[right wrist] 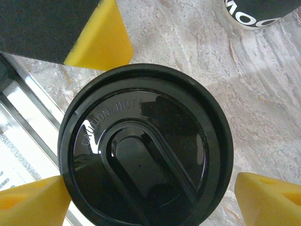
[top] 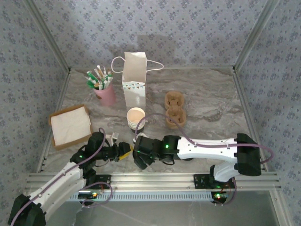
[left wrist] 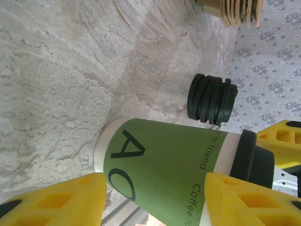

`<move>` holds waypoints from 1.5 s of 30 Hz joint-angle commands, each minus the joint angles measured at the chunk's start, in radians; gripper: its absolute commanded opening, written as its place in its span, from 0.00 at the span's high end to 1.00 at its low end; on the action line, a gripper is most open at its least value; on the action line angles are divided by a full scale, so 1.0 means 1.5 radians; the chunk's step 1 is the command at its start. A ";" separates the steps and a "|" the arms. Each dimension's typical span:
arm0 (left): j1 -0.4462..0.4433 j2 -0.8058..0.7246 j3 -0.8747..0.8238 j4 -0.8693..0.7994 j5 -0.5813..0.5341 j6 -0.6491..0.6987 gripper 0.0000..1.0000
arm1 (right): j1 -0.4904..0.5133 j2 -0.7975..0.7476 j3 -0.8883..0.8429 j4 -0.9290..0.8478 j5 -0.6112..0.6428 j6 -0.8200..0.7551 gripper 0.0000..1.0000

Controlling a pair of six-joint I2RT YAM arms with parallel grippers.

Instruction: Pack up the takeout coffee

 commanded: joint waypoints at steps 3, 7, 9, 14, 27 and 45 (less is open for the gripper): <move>-0.004 0.012 0.023 0.020 0.002 0.013 0.43 | -0.010 0.018 -0.008 -0.026 -0.003 0.015 0.08; -0.004 0.025 0.027 0.026 0.003 0.017 0.43 | -0.014 0.018 -0.015 -0.025 -0.006 0.018 0.09; -0.003 0.030 0.029 0.029 0.003 0.017 0.43 | -0.015 0.017 -0.015 -0.024 -0.006 0.019 0.09; -0.004 0.030 0.029 0.029 0.003 0.016 0.43 | -0.014 0.005 0.010 -0.036 -0.002 0.015 0.09; 0.004 -0.027 0.067 -0.080 -0.044 0.043 0.43 | -0.014 -0.027 0.120 -0.098 0.004 -0.014 0.09; 0.031 -0.086 0.069 -0.147 -0.049 0.051 0.29 | -0.014 0.098 0.212 -0.199 -0.010 -0.013 0.06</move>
